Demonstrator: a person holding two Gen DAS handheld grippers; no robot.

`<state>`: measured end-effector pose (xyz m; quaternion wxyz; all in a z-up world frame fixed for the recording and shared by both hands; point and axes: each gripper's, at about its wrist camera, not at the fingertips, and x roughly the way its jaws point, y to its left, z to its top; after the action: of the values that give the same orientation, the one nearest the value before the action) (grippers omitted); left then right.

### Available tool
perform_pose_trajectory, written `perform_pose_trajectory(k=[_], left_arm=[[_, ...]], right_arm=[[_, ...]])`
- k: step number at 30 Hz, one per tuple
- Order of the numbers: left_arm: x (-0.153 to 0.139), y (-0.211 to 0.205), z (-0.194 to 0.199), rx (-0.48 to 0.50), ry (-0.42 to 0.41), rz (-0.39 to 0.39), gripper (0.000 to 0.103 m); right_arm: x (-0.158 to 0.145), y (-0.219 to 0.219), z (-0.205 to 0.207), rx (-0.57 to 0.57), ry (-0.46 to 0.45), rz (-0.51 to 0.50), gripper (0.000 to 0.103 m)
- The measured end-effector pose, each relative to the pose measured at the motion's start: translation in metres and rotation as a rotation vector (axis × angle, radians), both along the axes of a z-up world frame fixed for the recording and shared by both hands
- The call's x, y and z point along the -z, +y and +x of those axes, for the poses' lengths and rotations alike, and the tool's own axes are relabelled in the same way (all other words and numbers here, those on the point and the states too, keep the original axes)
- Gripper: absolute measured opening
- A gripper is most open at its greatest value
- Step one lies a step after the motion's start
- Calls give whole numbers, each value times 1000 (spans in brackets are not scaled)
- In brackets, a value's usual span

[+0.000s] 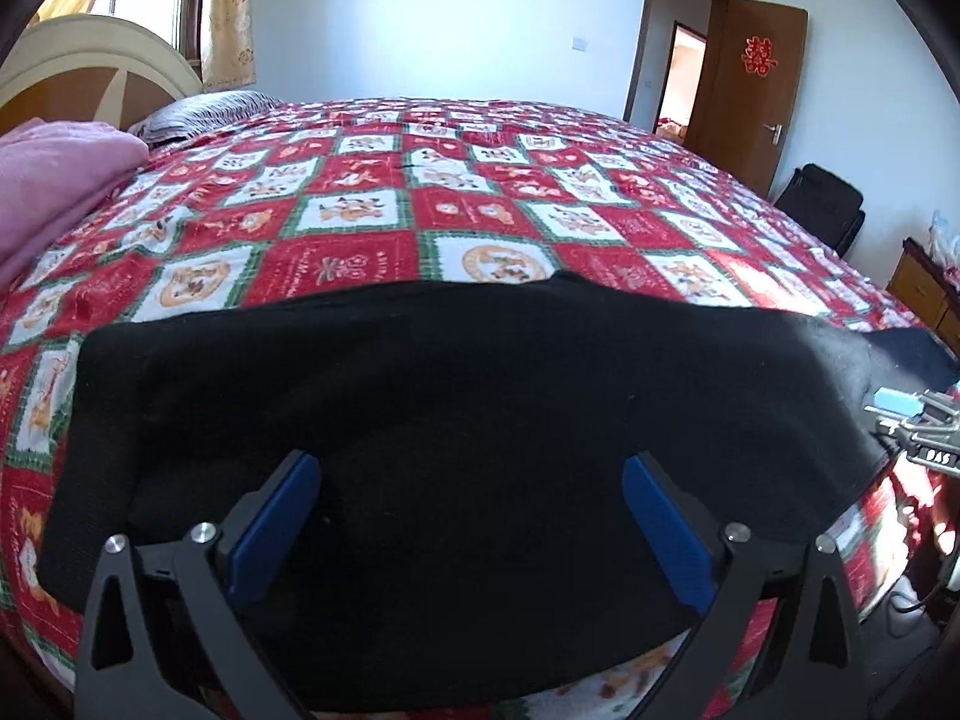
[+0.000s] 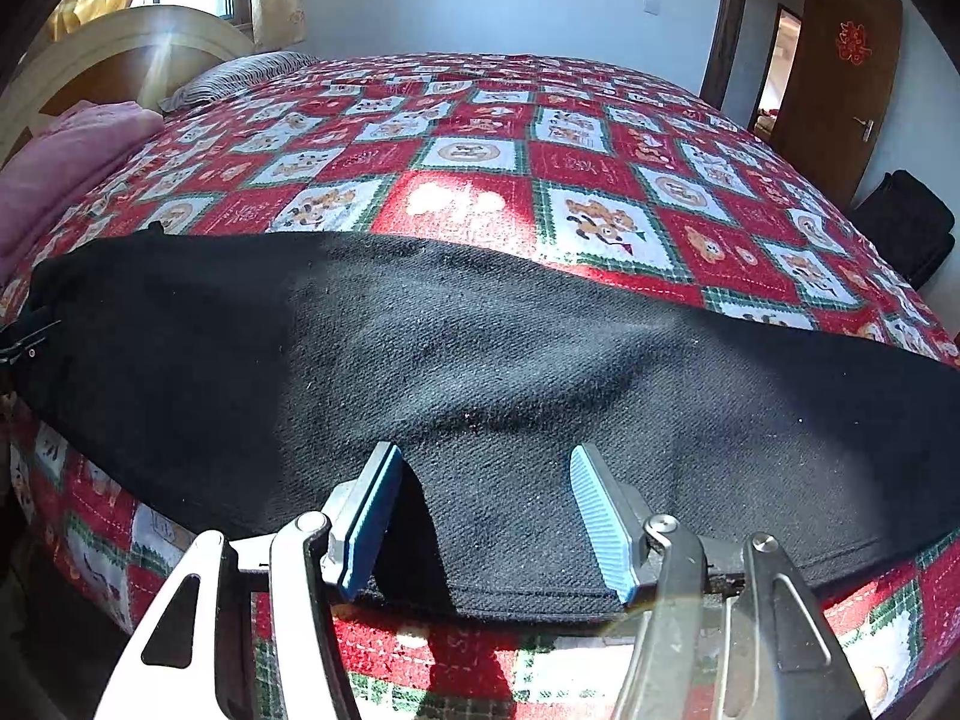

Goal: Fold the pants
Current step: 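Smooth the folded pants edge with both open grippers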

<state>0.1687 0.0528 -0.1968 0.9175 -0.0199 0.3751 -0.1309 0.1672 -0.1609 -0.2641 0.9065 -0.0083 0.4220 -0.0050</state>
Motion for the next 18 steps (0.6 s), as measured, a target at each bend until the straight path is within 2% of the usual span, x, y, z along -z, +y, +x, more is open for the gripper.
perform_pose_trajectory(k=[3,8,14,16,18], left_arm=[[-8,-1,-2,7,5,-59,103],[-17,-20,-6,40,-15,-59,103],[-9,-37,-6,70,10,-73,103],[-1,-43,-7,82,21,-51,103],[4,-49,-13,94,-11,0,103]], right_arm=[[-2,0,0,-3,8,3,61],[-5,-4,-1,2,19,18,61],[-12,-21,-6,41,13,32,61],[-14,-32,-9,62,15,40,61],[-11,-43,-10,90,37,43,61]])
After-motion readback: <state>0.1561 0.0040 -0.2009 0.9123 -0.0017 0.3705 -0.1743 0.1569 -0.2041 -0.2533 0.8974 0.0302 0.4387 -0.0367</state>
